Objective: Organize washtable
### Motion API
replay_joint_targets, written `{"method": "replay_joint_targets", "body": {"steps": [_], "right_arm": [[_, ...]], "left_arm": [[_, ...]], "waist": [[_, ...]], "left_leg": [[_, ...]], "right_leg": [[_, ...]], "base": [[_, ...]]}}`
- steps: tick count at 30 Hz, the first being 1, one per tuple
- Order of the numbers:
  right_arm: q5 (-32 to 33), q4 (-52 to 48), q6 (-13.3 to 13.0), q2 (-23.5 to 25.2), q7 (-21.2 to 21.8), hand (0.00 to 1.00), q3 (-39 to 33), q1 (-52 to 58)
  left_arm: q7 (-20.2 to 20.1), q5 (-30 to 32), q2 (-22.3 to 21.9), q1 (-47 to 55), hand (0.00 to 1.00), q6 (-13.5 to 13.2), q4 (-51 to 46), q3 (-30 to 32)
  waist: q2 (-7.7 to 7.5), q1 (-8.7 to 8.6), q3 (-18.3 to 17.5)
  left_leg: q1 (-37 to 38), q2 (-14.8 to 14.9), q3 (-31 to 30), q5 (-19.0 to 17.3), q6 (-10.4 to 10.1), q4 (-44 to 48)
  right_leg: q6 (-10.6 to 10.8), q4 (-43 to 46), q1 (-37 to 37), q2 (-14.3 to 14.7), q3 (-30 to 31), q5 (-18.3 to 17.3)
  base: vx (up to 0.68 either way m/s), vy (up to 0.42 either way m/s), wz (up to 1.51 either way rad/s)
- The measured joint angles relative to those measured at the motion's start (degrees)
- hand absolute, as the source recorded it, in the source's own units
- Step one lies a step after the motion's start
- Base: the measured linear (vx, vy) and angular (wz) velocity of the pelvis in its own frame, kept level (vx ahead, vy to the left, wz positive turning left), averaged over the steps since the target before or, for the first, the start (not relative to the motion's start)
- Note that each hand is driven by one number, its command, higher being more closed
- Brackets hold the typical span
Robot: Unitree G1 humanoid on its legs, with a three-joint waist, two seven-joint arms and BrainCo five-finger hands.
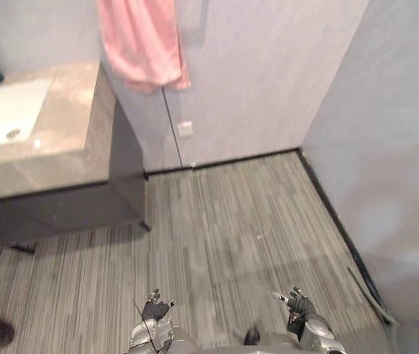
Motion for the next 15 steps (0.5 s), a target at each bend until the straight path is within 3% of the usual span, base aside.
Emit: {"method": "replay_joint_targets", "body": {"steps": [2,4,5,6,7,8,9,12,15], "right_arm": [[-1.05,-0.36,0.02,-0.33,-0.06,0.0,-0.15,-1.54],[-1.46,-1.31,-0.05,0.05,-0.06,0.0,-0.38,-2.45],[-1.47,-2.91,-0.13,0.06,-0.05,0.0,-0.52,-1.71],[-1.47,-3.63,-0.27,-0.24,-0.06,0.0,-0.52,-0.91],[-1.48,-4.08,-0.31,-0.9,-0.09,0.0,-0.53,-0.21],[-1.49,-4.23,-0.27,0.83,-0.03,0.0,0.09,-0.01],[-1.56,-4.29,-0.31,1.18,0.0,0.0,0.04,-0.2],[-1.58,-4.46,-0.32,1.32,0.0,0.0,0.48,-2.48],[-2.21,-4.51,-0.62,2.2,0.41,0.0,2.52,-2.55]], "left_arm": [[-0.04,-0.52,-0.41,-0.06,0.0,-0.07,-1.34,1.37],[0.02,-1.17,-0.11,-0.2,0.0,-0.48,-2.0,2.52],[0.05,-1.21,-0.11,-0.06,0.0,-0.56,-2.59,2.63],[0.06,-1.21,-0.51,0.53,0.0,-0.58,-2.73,2.58],[0.06,-1.22,-0.81,1.35,0.0,-0.64,-2.81,2.57],[0.12,-1.39,0.18,0.44,0.0,-0.53,-2.63,3.21],[0.25,-1.9,0.29,-0.48,0.0,-0.78,-2.74,3.88],[0.27,-2.39,0.2,-1.59,0.0,-1.01,-1.88,5.08],[0.21,-2.73,0.22,1.5,0.0,-1.02,-1.67,6.5]], "waist": [[-0.35,0.19,0.23],[-1.22,0.4,0.8],[-1.7,0.8,1.07],[-0.69,1.48,0.54],[0.85,2.32,-0.17],[-2.24,2.53,-0.25],[-3.34,2.63,-0.59],[-3.34,3.13,0.09],[-3.57,3.27,-0.3]], "left_leg": [[-6.07,-3.01,2.77,-3.04,-0.62,-6.56],[-9.93,-8.18,4.0,-3.17,-0.31,-18.22],[-10.84,-14.22,2.65,0.66,0.24,-33.01],[-10.36,-16.63,0.62,5.45,1.06,-42.66],[-9.96,-17.56,-2.89,16.47,4.43,-46.77],[-10.42,-20.37,-2.47,15.12,5.63,-46.12],[-11.37,-20.81,-2.56,14.63,6.34,-45.32],[-12.15,-21.52,-2.0,10.19,8.3,-39.41],[-6.97,-21.41,-0.37,8.08,7.85,-39.25]], "right_leg": [[-0.03,-1.35,2.98,-0.45,1.84,-0.03],[0.19,-1.6,5.04,-2.04,2.49,-0.16],[2.14,-1.45,7.47,-3.8,2.56,-1.35],[3.97,-1.45,8.59,-3.71,2.81,-2.49],[6.22,-1.45,10.16,-3.18,3.55,-4.26],[6.3,-2.58,10.42,-5.63,3.17,-6.07],[5.67,-3.25,10.28,-5.66,3.55,-5.96],[5.33,-6.58,10.19,-4.48,4.93,-2.56],[6.85,-2.6,12.02,-6.18,7.79,0.72]], "base": [[0.53,0.015,-0.41],[0.52,0.156,-0.44],[0.5,0.23,-0.46],[0.52,0.258,-0.66],[0.4,0.207,-0.38],[0.42,0.181,-0.1],[0.43,0.163,0.23],[0.27,0.088,0.01],[0.22,0.062,-0.28]]}}
